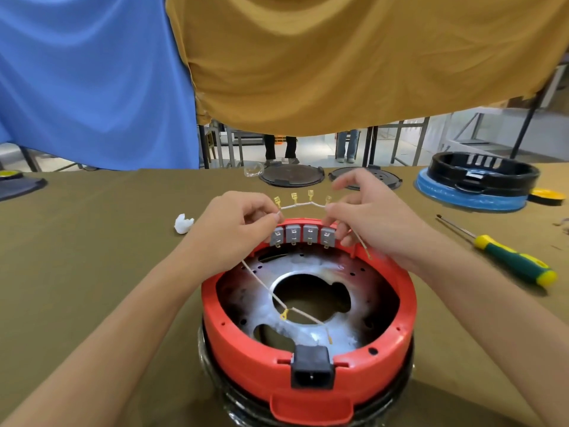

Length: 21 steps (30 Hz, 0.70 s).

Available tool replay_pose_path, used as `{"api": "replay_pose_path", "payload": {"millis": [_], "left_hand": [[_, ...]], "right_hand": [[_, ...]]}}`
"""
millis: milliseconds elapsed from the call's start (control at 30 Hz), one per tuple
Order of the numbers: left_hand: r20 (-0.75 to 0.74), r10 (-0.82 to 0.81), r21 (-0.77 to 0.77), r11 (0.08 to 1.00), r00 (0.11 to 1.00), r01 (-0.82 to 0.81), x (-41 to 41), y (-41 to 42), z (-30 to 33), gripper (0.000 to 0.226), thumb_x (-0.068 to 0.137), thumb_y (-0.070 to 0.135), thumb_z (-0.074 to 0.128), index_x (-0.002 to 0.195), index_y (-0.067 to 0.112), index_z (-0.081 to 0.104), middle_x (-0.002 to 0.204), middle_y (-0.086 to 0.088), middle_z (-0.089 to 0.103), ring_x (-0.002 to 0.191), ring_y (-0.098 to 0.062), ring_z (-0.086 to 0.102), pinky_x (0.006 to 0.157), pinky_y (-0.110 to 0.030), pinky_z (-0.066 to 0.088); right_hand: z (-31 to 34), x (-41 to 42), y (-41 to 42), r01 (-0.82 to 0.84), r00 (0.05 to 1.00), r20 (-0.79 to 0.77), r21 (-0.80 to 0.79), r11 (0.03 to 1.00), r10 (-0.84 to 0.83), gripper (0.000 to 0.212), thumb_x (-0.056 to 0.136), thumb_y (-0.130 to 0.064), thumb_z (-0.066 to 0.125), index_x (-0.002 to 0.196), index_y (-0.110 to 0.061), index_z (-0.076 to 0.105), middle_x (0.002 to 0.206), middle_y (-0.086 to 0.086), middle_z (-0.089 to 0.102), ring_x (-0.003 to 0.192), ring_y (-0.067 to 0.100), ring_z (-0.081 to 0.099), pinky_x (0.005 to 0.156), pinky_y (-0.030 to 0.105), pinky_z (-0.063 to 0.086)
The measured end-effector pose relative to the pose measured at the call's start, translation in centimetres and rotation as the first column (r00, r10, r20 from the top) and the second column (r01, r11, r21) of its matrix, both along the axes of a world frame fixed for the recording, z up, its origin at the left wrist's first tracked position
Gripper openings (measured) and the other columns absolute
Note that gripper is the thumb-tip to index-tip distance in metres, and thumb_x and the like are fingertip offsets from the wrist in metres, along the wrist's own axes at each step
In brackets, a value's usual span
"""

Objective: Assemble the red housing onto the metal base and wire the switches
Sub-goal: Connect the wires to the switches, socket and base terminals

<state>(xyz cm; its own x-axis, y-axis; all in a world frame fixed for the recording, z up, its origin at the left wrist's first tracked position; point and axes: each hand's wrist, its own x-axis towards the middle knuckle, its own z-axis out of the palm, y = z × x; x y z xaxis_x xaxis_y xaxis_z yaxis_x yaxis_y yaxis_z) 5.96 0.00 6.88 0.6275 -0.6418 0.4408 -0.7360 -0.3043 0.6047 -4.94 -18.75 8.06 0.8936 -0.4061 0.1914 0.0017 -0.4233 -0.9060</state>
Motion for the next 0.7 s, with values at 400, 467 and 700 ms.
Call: {"api": "replay_pose_path", "payload": {"millis": [400,467,700], "left_hand": [[0.016,0.019,0.065,0.998,1.000,-0.020,-0.2,0.3,0.2,0.018,0.095,0.022,0.062,0.087,0.023,0.078,0.067,0.005,0.071,0.067,-0.012,0.065,0.069,-0.025,0.051],[0.077,0.061,0.065,0.996,0.995,-0.066,-0.2,0.4,0.0,0.011,0.091,0.022,0.067,0.088,0.024,0.077,0.067,0.010,0.071,0.068,-0.005,0.064,0.067,-0.022,0.050],[0.260,0.042,0.139,0.987,0.965,-0.080,-0.6,0.3,0.1,0.002,0.086,0.025,0.074,0.084,0.023,0.075,0.058,0.014,0.067,0.065,-0.002,0.063,0.071,-0.029,0.053]], "right_hand": [[-0.7,0.2,0.2,0.068,0.994,0.111,-0.705,0.706,0.016,0.013,0.093,-0.019,0.061,0.088,-0.019,0.073,0.066,-0.016,0.062,0.064,0.000,0.058,0.059,0.011,0.043],[-0.4,0.1,0.2,0.018,0.998,0.052,-0.650,0.760,0.021,0.014,0.091,-0.019,0.063,0.085,-0.018,0.075,0.067,-0.013,0.066,0.068,-0.003,0.060,0.062,0.009,0.045],[0.1,-0.6,0.6,-0.149,0.988,-0.122,-0.599,0.787,0.094,0.017,0.083,-0.018,0.064,0.068,-0.020,0.072,0.057,-0.008,0.066,0.050,0.005,0.059,0.056,0.027,0.053]]}}
